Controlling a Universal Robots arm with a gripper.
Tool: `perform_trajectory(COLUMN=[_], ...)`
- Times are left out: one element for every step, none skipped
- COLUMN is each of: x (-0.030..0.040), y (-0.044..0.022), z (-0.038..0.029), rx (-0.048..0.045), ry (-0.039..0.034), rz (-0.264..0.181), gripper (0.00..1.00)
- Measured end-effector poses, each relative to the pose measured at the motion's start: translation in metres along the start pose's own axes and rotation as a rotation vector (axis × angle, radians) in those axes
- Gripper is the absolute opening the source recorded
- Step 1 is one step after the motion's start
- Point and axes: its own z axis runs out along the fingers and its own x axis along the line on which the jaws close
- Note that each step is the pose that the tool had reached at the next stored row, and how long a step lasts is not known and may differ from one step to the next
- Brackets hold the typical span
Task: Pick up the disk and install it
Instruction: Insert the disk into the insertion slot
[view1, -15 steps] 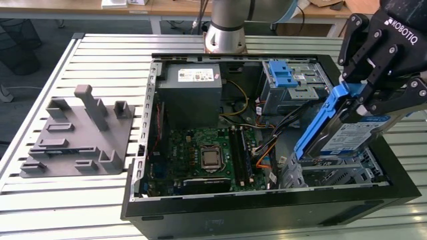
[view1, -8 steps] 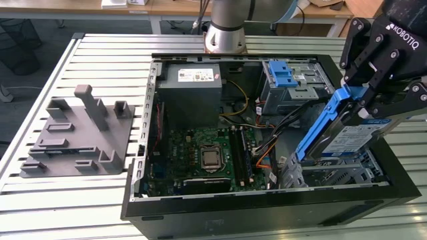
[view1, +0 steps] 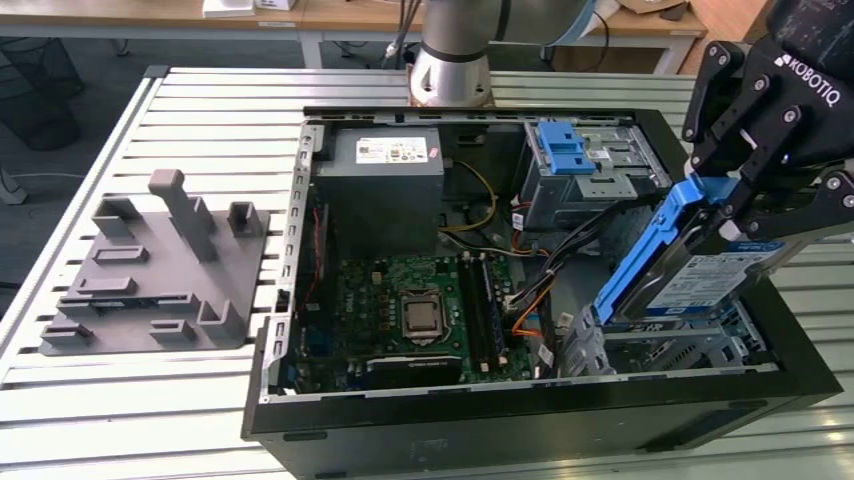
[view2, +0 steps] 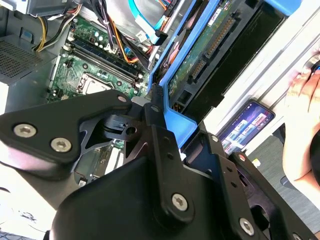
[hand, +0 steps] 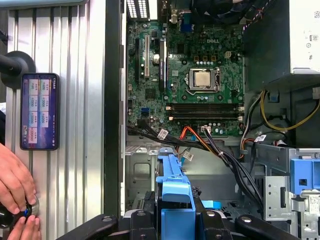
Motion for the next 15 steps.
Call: perform_trajectory(x=[0.0, 0.0, 0.0, 0.0, 0.0001, 0.0003, 0.0005, 0.0007, 0.0008, 0.0009, 0.001, 0.0011, 0.0012, 0.0012, 0.0013], y=[0.0, 0.0, 0.0, 0.0, -0.0001, -0.0001, -0.0001, -0.0001, -0.0002, -0.0003, -0.0003, -0.0004, -0.0004, -0.0006, -0.0007], z=[0.0, 0.0, 0.0, 0.0001, 0.0004, 0.0009, 0.0013, 0.0017, 0.0021, 0.0026, 0.0031, 0.0037, 0.0042, 0.0048, 0.0053], rx=[0.0, 0.0, 0.0, 0.0, 0.0, 0.0, 0.0, 0.0, 0.0, 0.0, 0.0, 0.0, 0.0, 0.0, 0.0], ry=[0.0001, 0.0001, 0.0, 0.0, -0.0001, -0.0003, -0.0003, -0.0001, 0.0, 0.0, 0.0, -0.0001, -0.0001, -0.0001, -0.0002], rz=[0.0, 0.0, 0.0, 0.0, 0.0, 0.0, 0.0, 0.0, 0.0, 0.0, 0.0, 0.0, 0.0, 0.0, 0.0], gripper=[0.36, 0.36, 0.36, 0.36, 0.36, 0.36, 0.36, 0.36, 0.36, 0.36, 0.36, 0.36, 0.36, 0.36, 0.36])
